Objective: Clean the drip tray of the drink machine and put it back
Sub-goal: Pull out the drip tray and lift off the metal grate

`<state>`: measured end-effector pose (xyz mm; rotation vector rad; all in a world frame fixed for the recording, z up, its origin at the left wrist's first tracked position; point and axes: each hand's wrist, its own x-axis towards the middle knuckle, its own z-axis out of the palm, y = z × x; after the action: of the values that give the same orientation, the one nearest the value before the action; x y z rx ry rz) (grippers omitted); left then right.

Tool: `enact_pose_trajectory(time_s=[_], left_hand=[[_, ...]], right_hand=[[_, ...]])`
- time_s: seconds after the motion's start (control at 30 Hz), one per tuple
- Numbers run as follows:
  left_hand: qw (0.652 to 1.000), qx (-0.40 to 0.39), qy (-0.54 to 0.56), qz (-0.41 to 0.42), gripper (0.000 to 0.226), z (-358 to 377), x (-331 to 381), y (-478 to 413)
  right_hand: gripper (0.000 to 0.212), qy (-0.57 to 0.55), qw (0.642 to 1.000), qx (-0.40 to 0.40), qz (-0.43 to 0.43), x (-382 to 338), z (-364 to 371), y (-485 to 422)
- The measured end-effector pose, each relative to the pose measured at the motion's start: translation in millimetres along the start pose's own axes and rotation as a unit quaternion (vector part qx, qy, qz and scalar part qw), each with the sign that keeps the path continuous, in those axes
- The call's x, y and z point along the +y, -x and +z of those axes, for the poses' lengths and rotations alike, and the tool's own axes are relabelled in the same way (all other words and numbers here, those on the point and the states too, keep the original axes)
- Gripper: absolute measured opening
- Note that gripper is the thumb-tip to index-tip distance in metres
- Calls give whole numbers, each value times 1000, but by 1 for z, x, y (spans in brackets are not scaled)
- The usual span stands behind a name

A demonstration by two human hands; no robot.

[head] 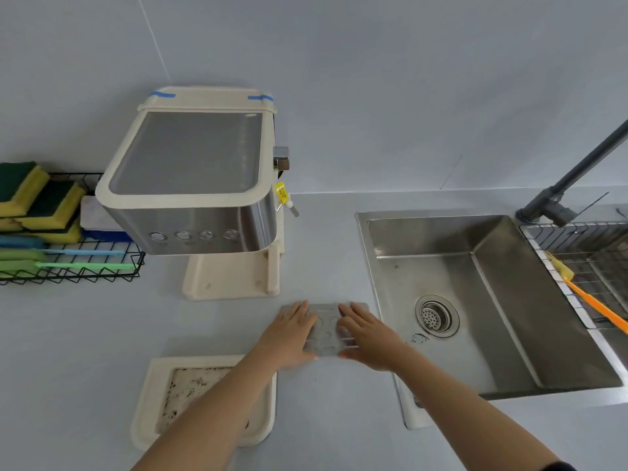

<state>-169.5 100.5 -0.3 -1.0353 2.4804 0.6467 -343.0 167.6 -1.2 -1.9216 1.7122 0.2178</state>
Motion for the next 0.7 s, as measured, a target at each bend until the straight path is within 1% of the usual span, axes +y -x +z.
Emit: enact_pose_trajectory(time_s=[0.03, 0.07, 0.17, 0.2, 0.23, 0.3, 0.33, 0.43, 0.47, 0.53, 0.57, 0.63, 0.67, 0.7], left_hand=[[1000, -2, 1, -1, 77, 1, 0, 0], [1000, -4, 0, -1, 79, 2, -1, 1], [1000, -12, -15, -2, 81, 5, -5, 3], [1000, -18, -22, -2, 81, 5, -5, 2], [999, -23, -28, -2, 81, 5, -5, 1], [999, -32, -37, -4, 81, 4, -4, -1], [999, -34, -41, -6, 81, 3, -3, -1], [999, -22, -42, -8, 80, -1, -2, 4], [999, -14, -40, -6, 80, -3, -4, 7], [999, 5, -35, -1, 78, -5, -9, 17], [999, 16, -28, -3, 79, -6, -13, 24], [999, 37, -7, -18, 81, -7, -24, 40], [999, 45, 5, -28, 82, -8, -30, 50], [998, 50, 16, -38, 83, -8, -37, 60]], right_hand=[[65, 1, 1000, -7, 7, -1, 0, 1], [75, 7, 1000, -14, 12, -3, 1, 2], [125, 34, 999, -35, 9, -4, 6, 1], [133, 46, 998, -39, 10, -2, 9, 0], [136, 53, 997, -45, 15, 0, 10, -1], [136, 59, 997, -51, 22, 1, 9, 0], [130, 61, 996, -52, 30, -1, 6, 1], [91, 59, 996, -46, 50, -10, -2, 6], [91, 51, 996, -42, 54, -13, -3, 7], [113, 34, 997, -32, 54, -22, -5, 8], [114, 19, 998, -25, 54, -28, -5, 9], [93, -8, 999, -2, 45, -43, -6, 12], [89, -27, 999, 11, 37, -51, -6, 13], [92, -44, 998, 19, 29, -60, -5, 14]])
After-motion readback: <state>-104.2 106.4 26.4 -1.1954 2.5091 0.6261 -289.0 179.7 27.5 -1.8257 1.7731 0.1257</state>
